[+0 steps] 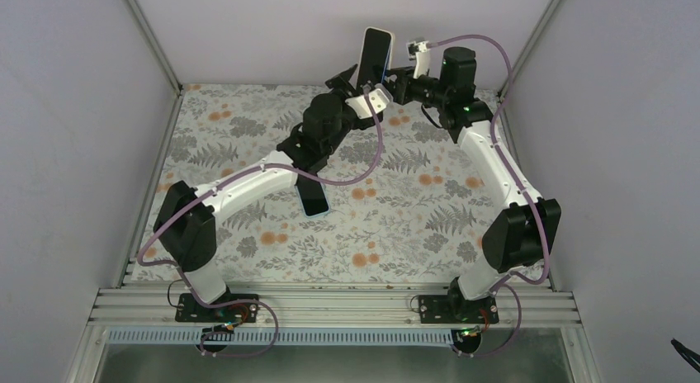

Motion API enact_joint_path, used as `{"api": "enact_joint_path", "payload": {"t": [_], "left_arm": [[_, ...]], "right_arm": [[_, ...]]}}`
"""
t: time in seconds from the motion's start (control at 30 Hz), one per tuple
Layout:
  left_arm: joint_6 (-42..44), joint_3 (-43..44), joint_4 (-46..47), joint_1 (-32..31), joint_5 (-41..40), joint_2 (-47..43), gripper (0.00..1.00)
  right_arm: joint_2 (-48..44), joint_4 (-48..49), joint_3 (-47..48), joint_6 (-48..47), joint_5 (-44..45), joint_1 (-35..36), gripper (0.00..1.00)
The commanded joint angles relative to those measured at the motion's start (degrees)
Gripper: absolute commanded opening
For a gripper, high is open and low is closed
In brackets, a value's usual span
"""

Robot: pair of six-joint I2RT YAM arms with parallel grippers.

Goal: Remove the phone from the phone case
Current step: Remove the phone case from the phone.

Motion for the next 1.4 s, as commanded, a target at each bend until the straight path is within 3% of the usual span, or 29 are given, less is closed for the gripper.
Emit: {"api": "enact_joint_path", "payload": {"t": [0.0,0.1,0.2,0.3,0.57,0.83,1.0,1.37], "left_arm": [[5.47,-1.69,11.17,-0.23,-9.55,-0.7,0.96],[17.12,-5.21,27.84,-2.18,-17.85,1.96,0.95],[28.82,-8.15,47.27,-3.29,-19.95,6.11,0.93],[34.19,-6.9,57.81,-3.32,-22.19,10.08,0.88],[39.1,-4.83,66.05,-2.69,-22.43,14.63,0.72],[46.39,-1.35,74.91,-2.69,-17.84,20.41,0.69],[52.15,2.46,80.99,-2.6,-15.07,24.85,0.59],[52.34,5.32,79.75,-2.42,-15.1,26.62,0.34]], "right_arm": [[-2.02,2.27,0.84,0.94,-3.07,-0.33,0.03],[-1.89,2.62,0.76,2.44,-4.0,-0.33,0.03],[-1.35,4.49,0.76,5.01,-6.02,-0.32,0.03],[-0.85,4.6,1.37,5.54,-7.71,-0.33,0.03],[-2.35,5.31,-0.53,6.06,-12.0,-0.42,0.03],[-1.73,12.55,-4.05,11.27,-22.33,-0.33,0.03],[-1.27,12.77,-4.59,11.48,-25.29,-0.2,0.03],[-2.64,13.15,-5.82,11.03,-27.05,-0.23,0.03]]}}
